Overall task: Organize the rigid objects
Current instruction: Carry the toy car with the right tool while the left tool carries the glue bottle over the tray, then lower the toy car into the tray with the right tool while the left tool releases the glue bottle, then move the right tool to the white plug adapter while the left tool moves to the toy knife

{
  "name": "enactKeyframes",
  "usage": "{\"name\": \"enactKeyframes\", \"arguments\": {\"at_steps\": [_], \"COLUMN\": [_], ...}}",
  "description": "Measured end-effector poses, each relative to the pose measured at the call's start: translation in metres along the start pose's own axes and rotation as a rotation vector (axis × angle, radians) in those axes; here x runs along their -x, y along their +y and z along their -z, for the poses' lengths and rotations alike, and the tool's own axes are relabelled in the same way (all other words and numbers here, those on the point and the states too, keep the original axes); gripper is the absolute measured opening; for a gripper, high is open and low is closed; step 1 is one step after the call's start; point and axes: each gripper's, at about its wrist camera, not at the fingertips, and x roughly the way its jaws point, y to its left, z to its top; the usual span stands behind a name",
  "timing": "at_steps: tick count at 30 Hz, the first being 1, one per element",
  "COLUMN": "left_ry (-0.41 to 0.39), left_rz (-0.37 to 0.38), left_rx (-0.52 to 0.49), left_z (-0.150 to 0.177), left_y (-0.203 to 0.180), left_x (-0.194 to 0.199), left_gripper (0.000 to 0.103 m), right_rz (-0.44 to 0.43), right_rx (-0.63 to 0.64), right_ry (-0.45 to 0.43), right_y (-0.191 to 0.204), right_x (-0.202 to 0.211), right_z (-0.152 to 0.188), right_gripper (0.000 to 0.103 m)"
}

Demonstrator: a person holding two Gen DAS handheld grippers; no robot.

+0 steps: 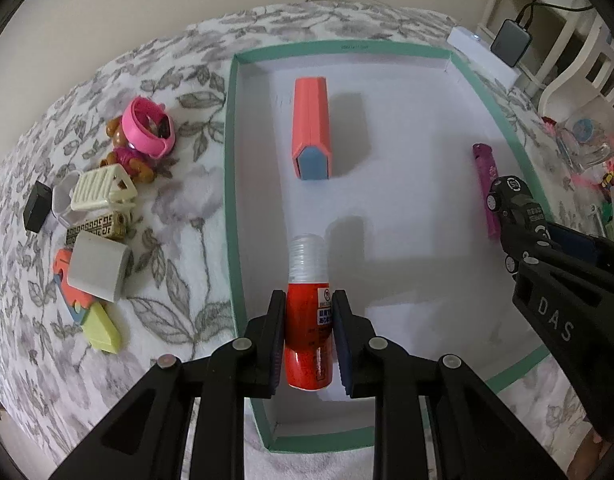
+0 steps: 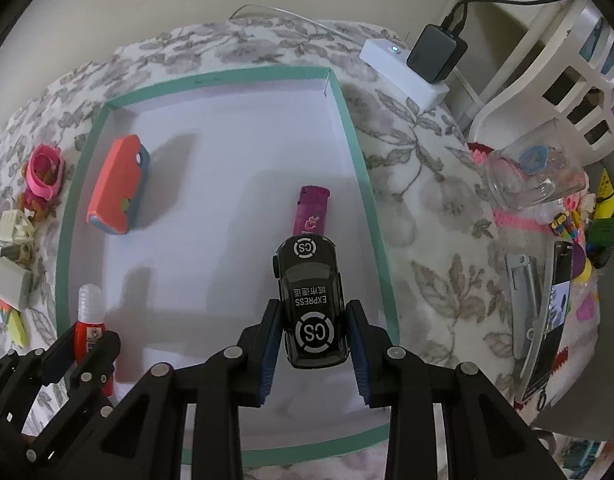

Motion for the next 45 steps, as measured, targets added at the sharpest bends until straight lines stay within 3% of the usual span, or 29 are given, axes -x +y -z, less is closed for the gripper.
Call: {"name": "enactKeyframes", "arguments": {"at_steps": [13,15,24,25,27,28,32,37,39,45], "left_ry": [0.015,0.012,-0.018,-0.024,-0.041,-0.050,-0.080,-0.083,-0.087,-0.106], "left_rz": [-0.016,-0.017,0.016,0.023,0.034,0.037,0.036,0.037,0.001,-0.069], "left_rx": [-0.014,-0.012,-0.013,-0.011,-0.009,-0.010,-0.003,0.076,0.112,0.227], "left_z": [0.004,0.004,0.001,0.000,-0.001,-0.001,-0.001,-0.003,-0.003,-0.001], "left_y": [-0.002,-0.002,-0.001,-0.001,-0.001,0.000,0.003,0.022,0.033,0.068], "left_x": [-0.005,-0.004,0.011,0.014,0.022,0.025,0.035,0.042,0.043,0.047], "left_gripper": [0.026,0.033,0.045,0.047,0.055,0.056,0.059,0.064,0.078,0.084], "right_rz": [0.011,0.013,0.029,0.023,0.023,0.027,0.020,-0.012,-0.020,-0.058], "right_rx": [0.019,0.018,0.023,0.017,0.005,-0.002,-0.010,-0.031,-0.039,-0.061], "right_ry": [0.032,0.024,-0.003,-0.015,-0.044,-0.066,-0.105,-0.125,-0.128,-0.115], "right_y": [0.004,0.005,0.007,0.007,0.005,0.003,0.002,0.001,0.001,0.001], "right_x": [-0.010,-0.007,0.009,0.014,0.023,0.030,0.043,0.049,0.048,0.042], "right_z": [0.001,0.000,-0.001,-0.002,-0.004,-0.005,-0.007,-0.009,-0.010,-0.009], "right_gripper": [0.035,0.035,0.036,0.039,0.057,0.059,0.059,0.063,0.068,0.075]}}
